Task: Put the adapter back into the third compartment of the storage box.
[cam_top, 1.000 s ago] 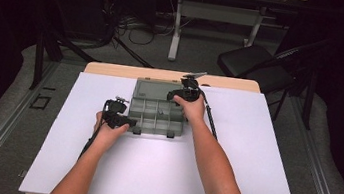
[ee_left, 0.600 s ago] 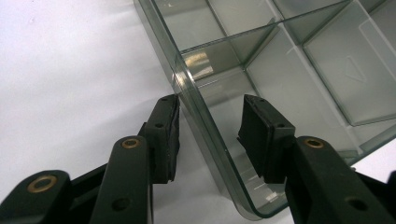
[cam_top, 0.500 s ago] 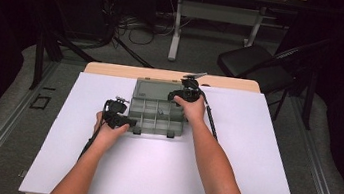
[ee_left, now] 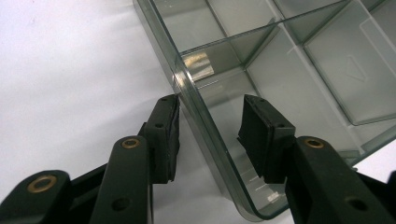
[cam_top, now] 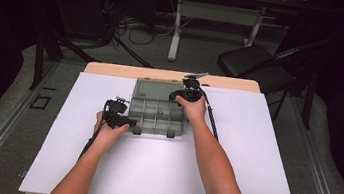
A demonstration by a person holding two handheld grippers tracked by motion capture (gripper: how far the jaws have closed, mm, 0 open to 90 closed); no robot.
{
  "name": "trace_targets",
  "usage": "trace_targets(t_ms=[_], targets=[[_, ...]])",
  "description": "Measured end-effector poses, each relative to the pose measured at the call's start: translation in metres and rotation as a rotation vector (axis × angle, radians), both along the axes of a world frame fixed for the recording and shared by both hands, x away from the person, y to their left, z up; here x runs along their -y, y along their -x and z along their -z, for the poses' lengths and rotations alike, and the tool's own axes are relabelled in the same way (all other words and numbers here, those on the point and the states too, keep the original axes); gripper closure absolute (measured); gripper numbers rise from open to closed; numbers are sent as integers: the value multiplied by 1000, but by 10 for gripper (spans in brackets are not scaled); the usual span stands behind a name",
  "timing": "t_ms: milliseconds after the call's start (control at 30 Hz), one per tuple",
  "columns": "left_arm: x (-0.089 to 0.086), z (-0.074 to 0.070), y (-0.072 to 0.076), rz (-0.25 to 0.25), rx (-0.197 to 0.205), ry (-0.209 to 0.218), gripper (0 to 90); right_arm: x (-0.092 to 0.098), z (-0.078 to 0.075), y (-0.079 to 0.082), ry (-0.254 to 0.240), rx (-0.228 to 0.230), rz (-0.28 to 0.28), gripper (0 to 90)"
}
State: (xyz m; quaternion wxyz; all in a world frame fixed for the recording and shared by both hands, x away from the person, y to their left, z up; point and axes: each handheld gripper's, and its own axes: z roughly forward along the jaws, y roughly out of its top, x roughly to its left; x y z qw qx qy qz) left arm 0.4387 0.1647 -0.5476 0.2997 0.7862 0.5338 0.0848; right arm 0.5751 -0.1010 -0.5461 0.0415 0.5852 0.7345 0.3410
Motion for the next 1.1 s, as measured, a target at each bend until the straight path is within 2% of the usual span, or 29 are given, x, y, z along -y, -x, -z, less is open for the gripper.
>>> trace_targets(t_ms=[867, 1000, 1100], targets=[[1, 0, 0, 2, 9, -16, 585, 1, 0, -1, 4, -5, -10, 321], [4, 0, 2, 14, 26, -60, 611, 3, -1, -2, -9, -7, -16, 353], [4, 0, 2, 15, 26, -63, 609, 2, -2, -1, -8, -6, -9, 367]])
